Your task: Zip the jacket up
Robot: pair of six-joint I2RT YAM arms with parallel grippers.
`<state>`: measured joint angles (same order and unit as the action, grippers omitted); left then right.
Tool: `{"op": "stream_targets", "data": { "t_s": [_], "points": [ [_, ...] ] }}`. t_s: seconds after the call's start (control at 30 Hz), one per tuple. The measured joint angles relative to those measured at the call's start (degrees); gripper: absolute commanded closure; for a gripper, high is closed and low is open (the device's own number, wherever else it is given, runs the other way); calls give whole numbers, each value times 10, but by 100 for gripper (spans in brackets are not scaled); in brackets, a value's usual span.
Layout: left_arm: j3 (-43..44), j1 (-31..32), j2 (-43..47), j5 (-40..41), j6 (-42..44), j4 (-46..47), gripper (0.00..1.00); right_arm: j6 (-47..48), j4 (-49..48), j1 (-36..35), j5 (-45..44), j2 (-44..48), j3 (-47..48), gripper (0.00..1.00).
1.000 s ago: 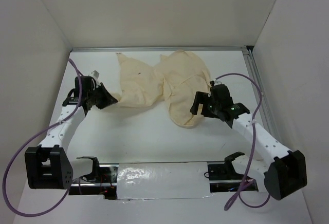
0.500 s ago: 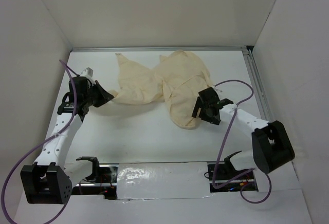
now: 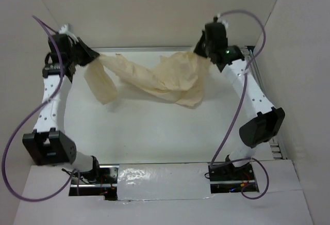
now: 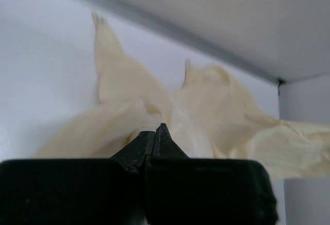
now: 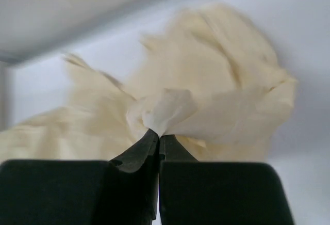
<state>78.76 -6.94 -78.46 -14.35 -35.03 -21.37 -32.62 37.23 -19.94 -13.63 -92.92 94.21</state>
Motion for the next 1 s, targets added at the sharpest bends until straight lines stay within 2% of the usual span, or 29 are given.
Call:
{"op": "stream_targets", "data": {
  "t_s": [0.1, 0.17, 0.27, 0.33, 0.43, 0.53, 0.6, 0.67, 0.73, 0.8, 0.87, 0.93, 0.97, 1.0],
  "points": [
    [199, -42, -102, -9, 7, -27, 100, 41, -1, -5, 28, -60, 273, 100],
    [308, -66, -143, -14, 19, -40, 100, 64, -11, -7, 40, -66, 374, 100],
    [386, -94, -144, -26, 34, -49, 100, 83, -42, -1, 70, -14, 387, 100],
    [387, -102, -115, -43, 41, -40, 100, 83, -58, 20, 81, 52, 317, 100],
    [285, -99, -20, -86, 51, -18, 100, 76, -104, 76, 101, 160, 144, 100],
    [106, -86, 108, -135, 46, -4, 100, 55, -143, 136, 109, 259, -62, 100],
    [2, -60, 170, -158, 36, -26, 98, 36, -143, 168, 111, 303, -182, 100],
    [-86, -24, 202, -173, 30, -23, 84, 17, -139, 196, 111, 330, -287, 100],
    [-188, 14, 218, -184, 19, -6, 82, 1, -128, 221, 113, 351, -375, 99],
    [-249, 34, 204, -198, 15, -23, 79, -12, -95, 239, 106, 366, -421, 97],
    [-278, 48, 188, -208, 14, -47, 64, -24, -68, 253, 94, 377, -428, 95],
    [-285, 66, 195, -213, 2, -58, 59, -32, -67, 264, 82, 390, -428, 93],
    [-285, 78, 204, -216, -2, -55, 43, -36, -67, 268, 78, 395, -428, 93],
    [-282, 90, 215, -217, -2, -54, 23, -38, -68, 270, 76, 397, -428, 90]
  ]
}}
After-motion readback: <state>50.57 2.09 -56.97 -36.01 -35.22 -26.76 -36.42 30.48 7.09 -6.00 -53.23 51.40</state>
